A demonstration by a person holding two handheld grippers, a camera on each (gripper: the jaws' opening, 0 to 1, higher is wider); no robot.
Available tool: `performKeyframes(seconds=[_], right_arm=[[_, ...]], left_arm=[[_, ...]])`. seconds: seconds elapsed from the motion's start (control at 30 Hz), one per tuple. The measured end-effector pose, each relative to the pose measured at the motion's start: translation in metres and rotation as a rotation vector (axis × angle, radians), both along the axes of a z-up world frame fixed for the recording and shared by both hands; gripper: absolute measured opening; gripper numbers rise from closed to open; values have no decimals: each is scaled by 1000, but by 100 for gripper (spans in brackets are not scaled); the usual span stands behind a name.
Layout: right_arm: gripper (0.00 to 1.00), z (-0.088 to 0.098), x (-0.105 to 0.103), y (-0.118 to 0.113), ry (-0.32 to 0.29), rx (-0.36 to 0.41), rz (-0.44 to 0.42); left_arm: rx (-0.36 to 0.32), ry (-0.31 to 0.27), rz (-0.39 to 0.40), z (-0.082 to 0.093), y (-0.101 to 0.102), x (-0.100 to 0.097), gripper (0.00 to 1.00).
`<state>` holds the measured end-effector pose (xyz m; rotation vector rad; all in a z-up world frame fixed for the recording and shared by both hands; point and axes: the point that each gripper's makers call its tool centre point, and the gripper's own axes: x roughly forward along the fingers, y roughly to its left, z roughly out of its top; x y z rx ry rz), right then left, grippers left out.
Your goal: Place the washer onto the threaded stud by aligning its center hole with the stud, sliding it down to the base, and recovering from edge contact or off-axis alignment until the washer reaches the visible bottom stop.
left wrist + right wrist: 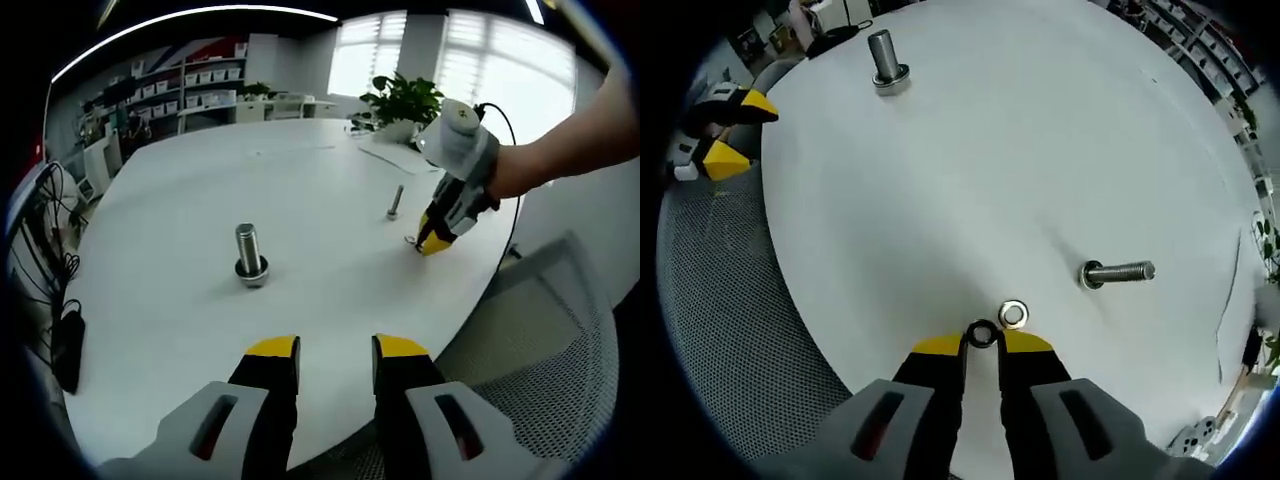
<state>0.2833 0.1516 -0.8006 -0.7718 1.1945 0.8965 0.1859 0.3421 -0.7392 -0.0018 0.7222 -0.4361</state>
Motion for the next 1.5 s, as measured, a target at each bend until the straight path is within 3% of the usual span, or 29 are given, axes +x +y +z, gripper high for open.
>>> performKeyframes(seconds=[0.13,0.37,0.7,0.9,1.0,1.27,1.5], right_arm=[[14,0,1,-1,-15,66,-39],[14,0,1,0,-41,113,-56],[14,0,2,0,-47,120,-48],[14,1,-1,2,-37,140,-91],[14,1,-3,2,-48,121,-47],[14,24,16,10,-100,154,-49],[14,41,38,4,-150,155,-56]], left_arm=[[0,-2,0,0,0,0,27],[1,2,3,0,1,0,27],[-2,0,5,0,1,0,27],[-6,-1,9,1,1,1,27],[-7,-3,9,1,1,0,27],[-13,-8,10,2,1,1,27],[-17,-10,14,2,2,1,27]])
